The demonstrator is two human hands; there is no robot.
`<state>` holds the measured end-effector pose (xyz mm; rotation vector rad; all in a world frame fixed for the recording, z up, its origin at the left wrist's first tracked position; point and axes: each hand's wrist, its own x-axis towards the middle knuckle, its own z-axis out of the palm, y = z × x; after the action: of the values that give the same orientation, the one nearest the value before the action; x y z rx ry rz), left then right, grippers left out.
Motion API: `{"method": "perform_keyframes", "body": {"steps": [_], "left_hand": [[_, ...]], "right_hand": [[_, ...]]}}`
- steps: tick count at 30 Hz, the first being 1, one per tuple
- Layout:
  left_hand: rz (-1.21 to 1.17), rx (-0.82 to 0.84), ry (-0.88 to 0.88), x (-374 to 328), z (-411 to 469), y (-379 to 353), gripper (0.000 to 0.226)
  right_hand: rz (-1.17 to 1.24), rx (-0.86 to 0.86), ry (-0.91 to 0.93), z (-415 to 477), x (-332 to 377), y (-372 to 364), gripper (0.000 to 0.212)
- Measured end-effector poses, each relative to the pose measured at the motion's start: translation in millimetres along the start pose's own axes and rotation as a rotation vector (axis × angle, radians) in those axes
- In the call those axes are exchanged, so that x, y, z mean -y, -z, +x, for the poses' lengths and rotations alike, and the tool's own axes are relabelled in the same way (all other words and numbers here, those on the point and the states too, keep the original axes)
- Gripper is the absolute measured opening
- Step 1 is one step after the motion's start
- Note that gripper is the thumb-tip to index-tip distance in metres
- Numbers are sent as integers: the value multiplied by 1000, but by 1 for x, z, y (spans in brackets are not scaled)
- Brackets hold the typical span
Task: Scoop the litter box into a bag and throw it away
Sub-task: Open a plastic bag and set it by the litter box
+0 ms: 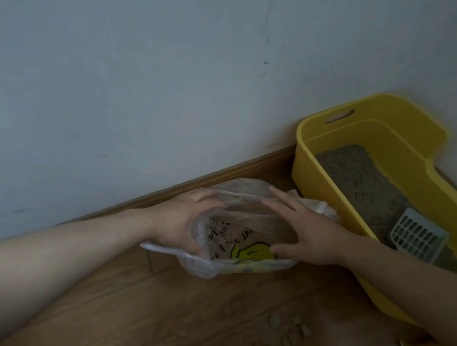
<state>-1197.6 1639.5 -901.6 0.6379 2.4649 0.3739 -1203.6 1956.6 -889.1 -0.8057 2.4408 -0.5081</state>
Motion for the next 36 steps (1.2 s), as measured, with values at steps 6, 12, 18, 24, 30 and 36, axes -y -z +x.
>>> {"method": "perform_keyframes", "body": {"steps": [6,12,18,24,30,36], "left_hand": [[-48,17,-6,-1,6,2,81],[-37,-32,-58,-9,5,4,46],[-14,-117,-19,-10,5,4,31],[59,-213,-4,-8,7,-1,40],[163,-213,20,-15,8,1,36],[299,-134,92,-6,0,3,19]], "right_hand": [[-137,-215,199,9,29,3,33],[-370,-3,0,41,27,-10,50],[-333,31,-103,56,17,-34,31],[-158,-55,-117,48,10,-46,40],[-167,-100,-113,43,4,-58,22],[32,-135,-289,23,-18,-63,20]]}}
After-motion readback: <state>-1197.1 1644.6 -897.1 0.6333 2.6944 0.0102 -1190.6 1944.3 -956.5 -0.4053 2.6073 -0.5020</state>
